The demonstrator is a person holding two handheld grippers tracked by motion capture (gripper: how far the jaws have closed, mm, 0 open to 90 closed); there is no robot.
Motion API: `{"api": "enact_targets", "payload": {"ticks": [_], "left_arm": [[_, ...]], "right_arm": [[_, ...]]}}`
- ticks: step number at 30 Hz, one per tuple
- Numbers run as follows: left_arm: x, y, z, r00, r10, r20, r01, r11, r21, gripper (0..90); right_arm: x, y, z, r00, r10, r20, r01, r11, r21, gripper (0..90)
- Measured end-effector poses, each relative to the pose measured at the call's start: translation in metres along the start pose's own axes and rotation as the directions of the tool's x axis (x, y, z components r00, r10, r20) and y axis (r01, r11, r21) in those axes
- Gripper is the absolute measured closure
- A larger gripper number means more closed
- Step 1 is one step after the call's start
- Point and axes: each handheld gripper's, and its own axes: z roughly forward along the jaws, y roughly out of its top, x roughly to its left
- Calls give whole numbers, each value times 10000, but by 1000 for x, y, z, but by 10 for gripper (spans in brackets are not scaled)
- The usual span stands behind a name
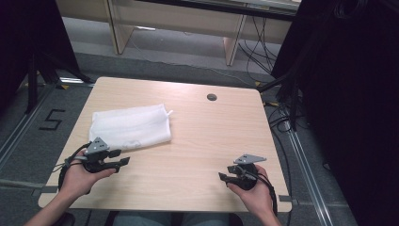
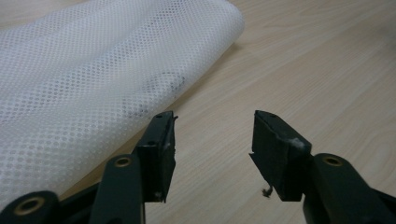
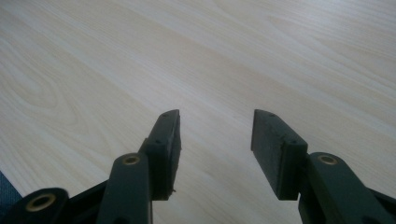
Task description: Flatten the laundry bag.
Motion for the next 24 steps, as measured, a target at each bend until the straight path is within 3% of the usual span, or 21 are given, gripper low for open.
{"api": "enact_targets", "payload": {"ticks": [3,4,5,7,8,9,10,12,13,14,15,16,18,19,20,22,23,24], "left_arm": [[-1,1,-1,10000,21,-38,-21,10000,-42,536],[-2,1,-1,10000,2,-42,-3,10000,-62,552],[-2,2,-2,9999,88,-49,-88,10000,14,573],[-2,1,-3,9999,96,-141,-94,9999,90,618],[-1,1,-4,9997,143,-173,-141,9998,139,641],[0,1,-6,9994,236,-244,-228,9992,338,679],[0,1,-5,9997,-38,-241,41,9999,96,679],[4,2,-8,9990,106,-423,-94,9995,292,739],[4,3,-9,9984,-56,-568,65,9999,149,771],[6,4,-10,9970,-53,-775,56,10000,40,806],[10,7,-12,9945,153,-1039,-127,9996,261,838],[14,9,-13,9915,200,-1288,-167,9995,266,864],[21,14,-13,9843,-20,-1763,45,9999,136,892],[28,18,-12,9756,-393,-2160,378,9992,-112,894],[28,18,-12,9756,-393,-2160,378,9992,-112,894],[36,19,-10,9699,-626,-2354,602,9980,-174,891],[38,19,-9,9661,-788,-2460,762,9969,-200,891],[44,20,-8,9597,-891,-2664,879,9960,-162,856]], "right_arm": [[-3,0,1,9995,-331,5,331,9993,-169,537],[-2,-1,4,9998,-193,-52,190,9983,-549,538],[-4,-2,4,9989,-462,112,468,9974,-549,540],[-2,-2,4,9995,-300,114,307,9977,-609,543],[-3,-1,4,9990,-440,119,446,9975,-543,545],[-2,1,0,9997,-237,-93,237,9997,49,550],[-2,1,0,9997,-237,-93,237,9997,49,550],[-1,1,0,9994,-328,91,329,9994,-115,556],[-1,0,5,9990,-408,191,420,9970,-654,558],[-1,2,1,9990,-423,170,426,9989,-172,559],[0,3,0,9987,-483,177,485,9987,-122,559],[1,2,3,9994,-332,135,338,9982,-496,561],[0,3,1,9990,-387,206,389,9992,-78,565],[0,2,4,9986,-467,238,471,9988,-145,573],[0,2,4,9986,-467,238,471,9988,-145,573],[0,3,3,9989,-428,195,429,9991,-15,577],[0,3,3,9989,-428,195,429,9991,-15,577],[1,3,4,9998,-134,158,138,9996,-264,576]]}}
